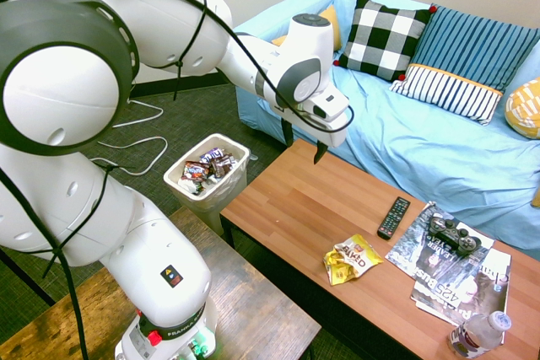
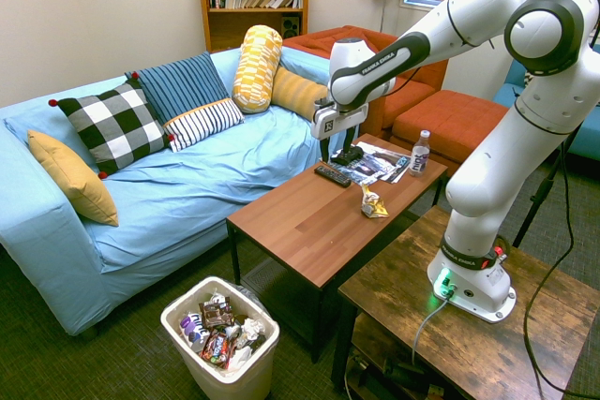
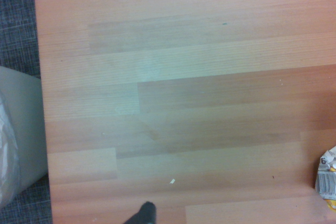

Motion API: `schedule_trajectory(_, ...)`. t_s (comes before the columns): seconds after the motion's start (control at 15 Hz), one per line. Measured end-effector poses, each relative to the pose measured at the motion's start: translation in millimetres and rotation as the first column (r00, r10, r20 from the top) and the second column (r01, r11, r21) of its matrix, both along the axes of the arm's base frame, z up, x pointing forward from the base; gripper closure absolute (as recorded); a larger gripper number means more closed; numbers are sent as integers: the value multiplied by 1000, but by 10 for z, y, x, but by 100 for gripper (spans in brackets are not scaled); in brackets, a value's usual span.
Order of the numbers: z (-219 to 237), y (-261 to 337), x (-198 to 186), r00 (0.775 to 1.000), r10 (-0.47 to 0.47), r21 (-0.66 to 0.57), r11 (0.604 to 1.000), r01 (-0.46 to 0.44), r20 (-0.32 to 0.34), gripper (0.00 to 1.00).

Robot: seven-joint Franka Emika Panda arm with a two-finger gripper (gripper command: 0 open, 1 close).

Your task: Throw the chip bag in the trash bin

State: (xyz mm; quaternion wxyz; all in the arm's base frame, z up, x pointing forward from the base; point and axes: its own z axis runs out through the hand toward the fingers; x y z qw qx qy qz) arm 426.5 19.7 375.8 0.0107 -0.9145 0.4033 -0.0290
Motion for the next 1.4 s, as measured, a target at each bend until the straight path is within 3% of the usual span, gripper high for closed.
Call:
schedule_trajectory(0.2,-14,-23,57,1000,-21,10,1000,21,-2,0)
schedule_trajectory(0.4,-108,-333,307,990,-138,10,990,137,7,0)
schedule_trajectory(0.87,-989,-1261,566,916,-398,-53,917,395,-60,0)
schedule_trajectory(1.4,-1966,-1818,460,862,-487,-126,873,472,-144,0)
